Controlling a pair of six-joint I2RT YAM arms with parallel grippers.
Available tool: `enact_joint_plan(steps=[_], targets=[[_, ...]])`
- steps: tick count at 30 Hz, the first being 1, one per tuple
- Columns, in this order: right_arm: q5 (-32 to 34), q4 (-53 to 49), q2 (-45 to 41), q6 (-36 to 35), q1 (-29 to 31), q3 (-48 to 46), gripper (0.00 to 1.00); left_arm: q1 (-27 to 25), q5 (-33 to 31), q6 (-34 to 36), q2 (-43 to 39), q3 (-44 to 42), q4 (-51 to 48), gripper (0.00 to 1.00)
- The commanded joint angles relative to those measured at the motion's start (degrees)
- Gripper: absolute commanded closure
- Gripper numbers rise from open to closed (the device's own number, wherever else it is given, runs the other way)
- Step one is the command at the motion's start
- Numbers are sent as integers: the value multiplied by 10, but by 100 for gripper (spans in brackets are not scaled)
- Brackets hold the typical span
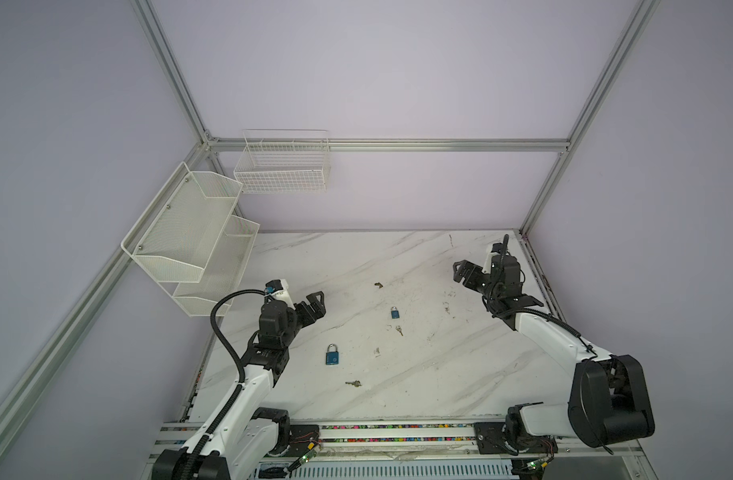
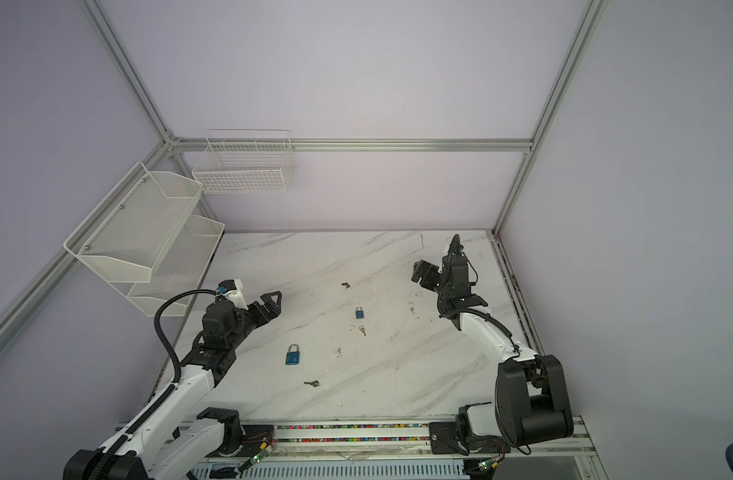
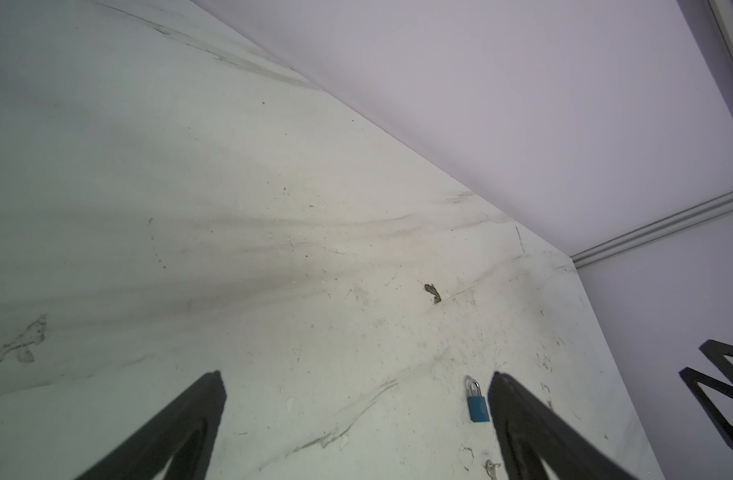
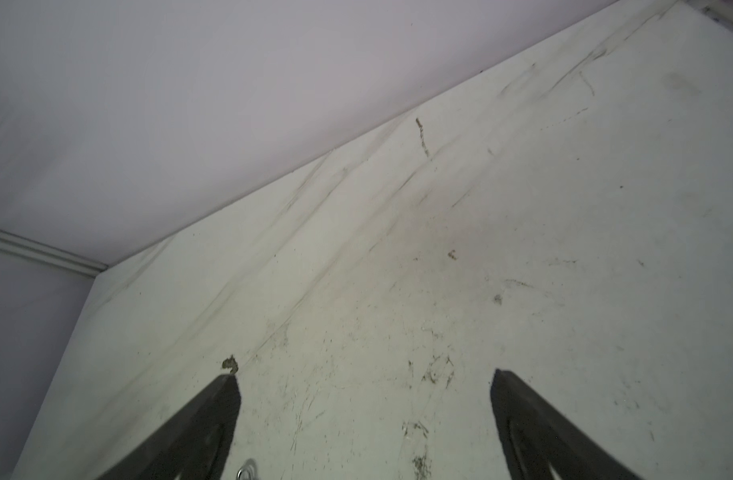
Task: Unlock with the key
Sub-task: 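Swing both grippers inward toward the blue padlocks and silver key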
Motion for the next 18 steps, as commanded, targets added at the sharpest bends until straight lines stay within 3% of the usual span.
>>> enact_joint_plan(steps=[1, 8, 18], targets=[[-20, -83, -15, -24, 29, 7, 3, -39, 1, -29, -19, 24, -7, 0], [-42, -121, 5, -25, 116, 10, 3, -138, -51, -58, -21, 32, -17, 0], [29, -152, 96, -59, 266, 59, 8, -233, -99, -103, -1, 45, -26, 0]])
